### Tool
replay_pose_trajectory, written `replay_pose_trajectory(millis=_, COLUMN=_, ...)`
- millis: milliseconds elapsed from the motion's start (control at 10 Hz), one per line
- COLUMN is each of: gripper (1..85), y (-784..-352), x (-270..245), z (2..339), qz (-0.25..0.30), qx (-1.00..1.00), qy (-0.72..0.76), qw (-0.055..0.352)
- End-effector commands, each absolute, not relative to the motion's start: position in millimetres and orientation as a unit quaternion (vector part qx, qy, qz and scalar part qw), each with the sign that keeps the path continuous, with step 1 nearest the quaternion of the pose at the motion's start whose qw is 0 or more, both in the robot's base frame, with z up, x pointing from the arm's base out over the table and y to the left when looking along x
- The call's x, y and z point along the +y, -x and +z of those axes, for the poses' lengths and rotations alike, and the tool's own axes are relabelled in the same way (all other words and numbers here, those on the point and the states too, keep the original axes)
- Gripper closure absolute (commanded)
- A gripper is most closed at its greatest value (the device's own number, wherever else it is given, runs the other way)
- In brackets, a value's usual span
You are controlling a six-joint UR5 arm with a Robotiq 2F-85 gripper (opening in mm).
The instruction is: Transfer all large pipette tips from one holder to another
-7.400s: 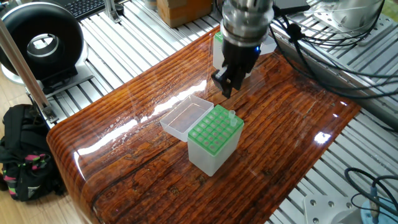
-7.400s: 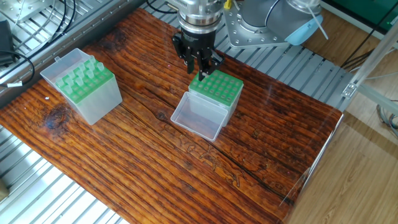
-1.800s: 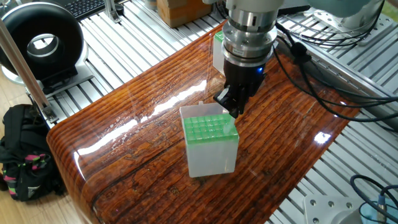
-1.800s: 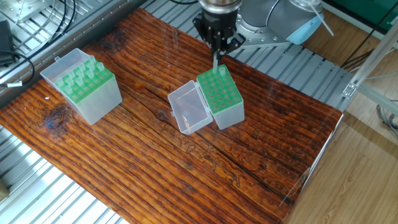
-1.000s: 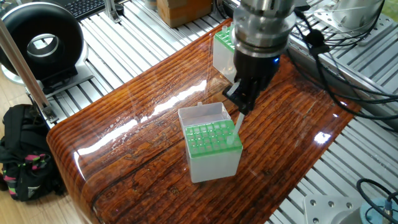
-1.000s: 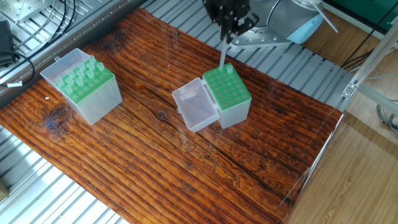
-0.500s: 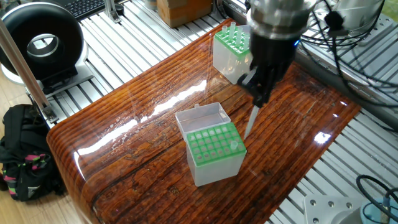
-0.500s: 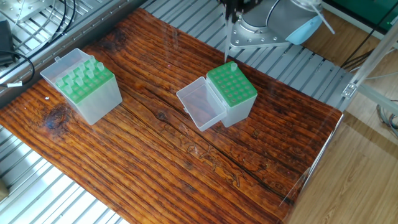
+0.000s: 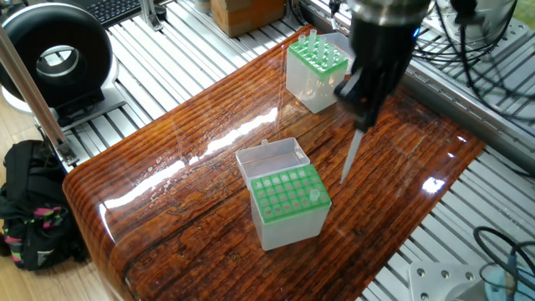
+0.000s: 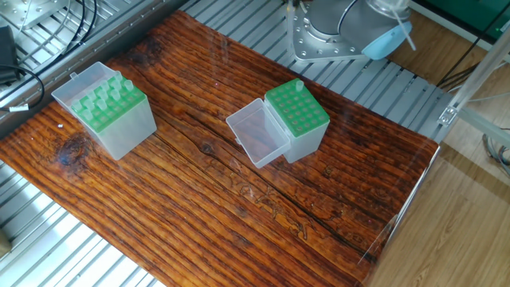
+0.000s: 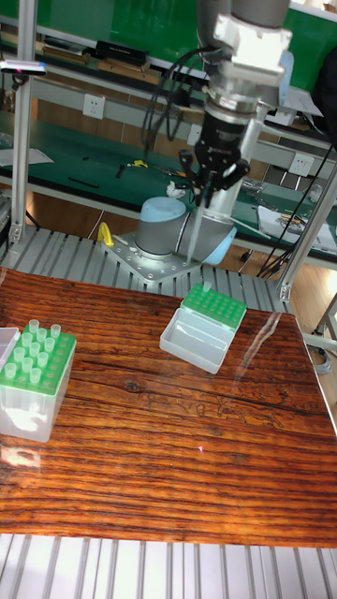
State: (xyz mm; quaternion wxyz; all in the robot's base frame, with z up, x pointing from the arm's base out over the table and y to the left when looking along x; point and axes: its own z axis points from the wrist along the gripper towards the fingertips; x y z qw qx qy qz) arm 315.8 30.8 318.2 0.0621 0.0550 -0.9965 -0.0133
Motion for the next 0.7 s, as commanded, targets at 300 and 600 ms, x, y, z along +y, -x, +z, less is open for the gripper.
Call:
replay_pose_trajectory(millis=300, gripper=82.7, y=-393.2, x=-50.1, z=320.4, qz=0.019, qx=-0.986, qy=-0.162, qw=0.020)
replay_pose_trajectory(millis=600, gripper=82.7, y=-419.5, x=-84.6, z=301.7, qz=0.019, qx=-0.979, qy=-0.203, qw=0.009)
